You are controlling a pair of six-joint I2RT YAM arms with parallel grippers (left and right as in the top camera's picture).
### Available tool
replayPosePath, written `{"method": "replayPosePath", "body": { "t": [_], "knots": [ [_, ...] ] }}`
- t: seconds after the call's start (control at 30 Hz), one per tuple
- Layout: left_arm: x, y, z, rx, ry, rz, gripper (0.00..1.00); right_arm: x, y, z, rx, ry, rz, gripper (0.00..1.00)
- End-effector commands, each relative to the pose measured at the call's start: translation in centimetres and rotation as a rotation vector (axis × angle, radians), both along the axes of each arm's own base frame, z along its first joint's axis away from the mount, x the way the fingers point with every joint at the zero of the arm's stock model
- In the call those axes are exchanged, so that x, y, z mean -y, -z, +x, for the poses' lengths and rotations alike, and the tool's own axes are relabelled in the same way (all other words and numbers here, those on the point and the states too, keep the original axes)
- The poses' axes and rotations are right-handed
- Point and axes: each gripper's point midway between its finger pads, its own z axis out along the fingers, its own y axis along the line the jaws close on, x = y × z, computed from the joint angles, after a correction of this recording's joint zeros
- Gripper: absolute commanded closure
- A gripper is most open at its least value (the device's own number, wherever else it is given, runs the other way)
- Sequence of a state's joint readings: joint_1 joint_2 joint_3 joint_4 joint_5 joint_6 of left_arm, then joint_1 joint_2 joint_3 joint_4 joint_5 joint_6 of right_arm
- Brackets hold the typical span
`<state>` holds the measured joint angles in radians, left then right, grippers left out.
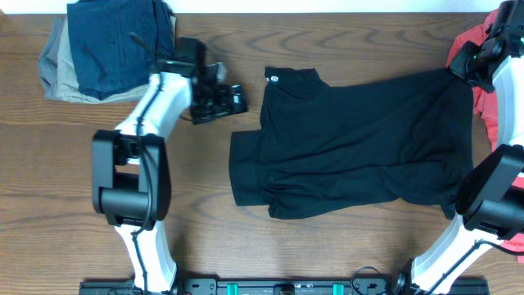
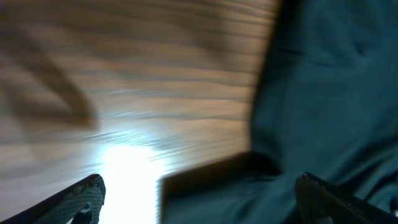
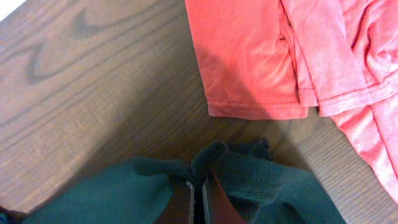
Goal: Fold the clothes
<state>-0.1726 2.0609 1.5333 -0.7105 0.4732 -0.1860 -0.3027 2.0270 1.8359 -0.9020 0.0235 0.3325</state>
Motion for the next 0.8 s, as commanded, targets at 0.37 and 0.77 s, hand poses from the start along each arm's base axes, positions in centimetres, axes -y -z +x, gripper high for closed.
{"method": "replayPosePath", "body": {
  "t": [0.37, 0.77],
  "knots": [
    [5.3, 3.9, -0.7, 0.013, 0.152, 0.058, 0.02, -1.2, 1.2, -0.3, -0.062, -0.034, -0.002, 0.99],
    [7.7, 5.7, -0.3, 0.056, 0.199, 0.055, 0.67, -1.6, 1.6, -1.2, -0.101, -0.036, 0.01, 0.99]
  ]
}}
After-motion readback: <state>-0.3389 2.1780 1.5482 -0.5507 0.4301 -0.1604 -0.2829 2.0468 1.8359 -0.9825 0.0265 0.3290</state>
